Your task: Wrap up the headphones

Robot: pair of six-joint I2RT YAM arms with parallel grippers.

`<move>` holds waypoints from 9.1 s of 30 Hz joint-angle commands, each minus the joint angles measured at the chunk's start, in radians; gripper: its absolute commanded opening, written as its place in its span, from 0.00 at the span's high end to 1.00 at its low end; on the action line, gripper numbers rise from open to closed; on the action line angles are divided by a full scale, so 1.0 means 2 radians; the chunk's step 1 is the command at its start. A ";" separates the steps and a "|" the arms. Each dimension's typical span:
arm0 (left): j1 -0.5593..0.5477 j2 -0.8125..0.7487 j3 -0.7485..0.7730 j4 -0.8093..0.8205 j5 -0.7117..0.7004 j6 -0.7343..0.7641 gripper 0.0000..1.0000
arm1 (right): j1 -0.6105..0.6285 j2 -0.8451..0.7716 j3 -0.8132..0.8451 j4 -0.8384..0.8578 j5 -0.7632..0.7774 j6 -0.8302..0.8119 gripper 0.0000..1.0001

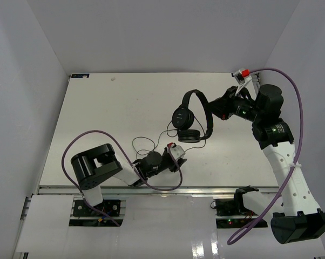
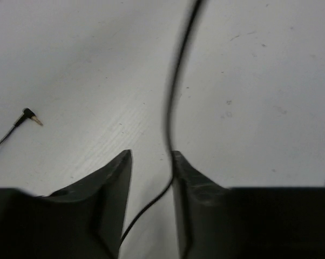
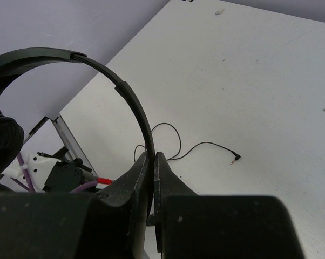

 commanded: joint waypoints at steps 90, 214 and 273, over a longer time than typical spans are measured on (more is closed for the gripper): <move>0.021 -0.176 0.223 -0.415 0.209 -0.370 0.58 | 0.155 0.072 -0.050 0.132 0.466 -0.035 0.92; 0.231 -0.235 0.271 -0.597 0.475 -0.415 1.00 | 0.150 -0.014 -0.171 0.112 0.484 -0.237 0.92; -0.030 -0.264 0.036 -0.291 0.055 -0.228 0.46 | 0.104 0.049 -0.004 0.043 0.372 -0.006 0.92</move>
